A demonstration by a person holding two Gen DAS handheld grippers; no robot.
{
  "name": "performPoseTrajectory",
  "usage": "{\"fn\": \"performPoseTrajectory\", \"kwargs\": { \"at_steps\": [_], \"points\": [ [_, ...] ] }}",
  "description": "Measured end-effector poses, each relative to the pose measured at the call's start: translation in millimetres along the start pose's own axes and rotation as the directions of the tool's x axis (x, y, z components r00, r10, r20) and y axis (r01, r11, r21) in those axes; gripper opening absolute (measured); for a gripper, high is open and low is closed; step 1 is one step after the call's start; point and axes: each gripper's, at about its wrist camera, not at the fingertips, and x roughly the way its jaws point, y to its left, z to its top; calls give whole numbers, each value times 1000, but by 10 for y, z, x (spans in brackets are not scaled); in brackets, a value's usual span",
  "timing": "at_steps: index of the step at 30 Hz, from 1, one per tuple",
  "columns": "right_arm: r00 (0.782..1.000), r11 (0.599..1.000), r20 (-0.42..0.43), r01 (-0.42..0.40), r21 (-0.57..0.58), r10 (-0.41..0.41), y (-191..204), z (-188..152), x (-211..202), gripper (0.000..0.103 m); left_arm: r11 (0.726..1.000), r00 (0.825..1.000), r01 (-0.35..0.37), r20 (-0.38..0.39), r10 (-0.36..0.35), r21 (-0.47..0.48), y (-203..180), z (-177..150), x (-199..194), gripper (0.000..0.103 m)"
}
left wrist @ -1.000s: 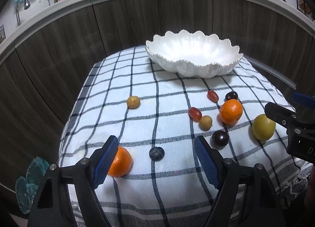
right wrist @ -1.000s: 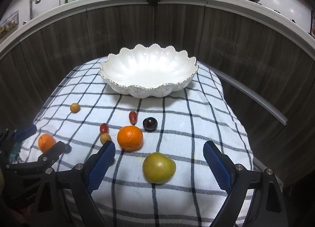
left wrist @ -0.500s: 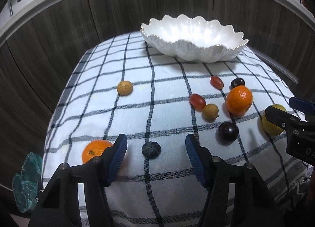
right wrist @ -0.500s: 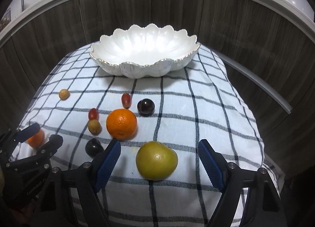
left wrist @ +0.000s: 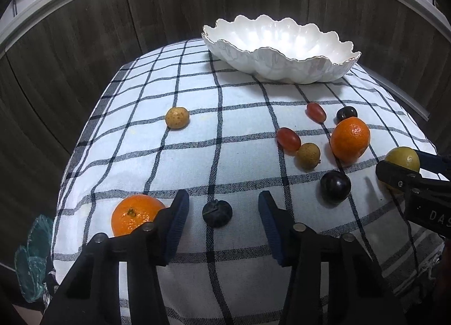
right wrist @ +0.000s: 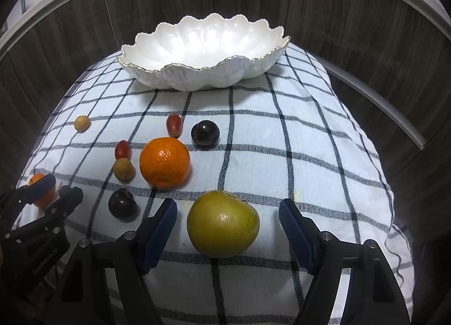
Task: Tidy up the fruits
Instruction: 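Grasp the dark blueberry with the left tool while the right tool grasps the yellow-green fruit, then drop the blueberry into the white bowl with the left tool while the right tool carries the fruit over it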
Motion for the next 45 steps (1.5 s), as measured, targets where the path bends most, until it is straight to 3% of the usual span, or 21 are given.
{"fn": "performPoseTrajectory", "kwargs": {
  "at_steps": [7, 14, 16, 45],
  "points": [
    [1000, 1000, -13, -4, 10, 4, -17, -2, 29, 70, 1000, 1000, 18, -22, -19, -10, 11, -3, 54, 39],
    [999, 1000, -43, -16, 16, 17, -20, -13, 88, 51, 1000, 999, 26, -19, -26, -14, 21, -14, 52, 26],
    [999, 1000, -47, -23, 16, 24, -25, -22, 100, 50, 999, 999, 29, -19, -29, -16, 23, -12, 51, 23],
    [999, 999, 13, -30, 17, 29, -39, 51, -109, 50, 999, 999, 32, 9, -31, -32, 24, 88, -161, 23]
  ]
}}
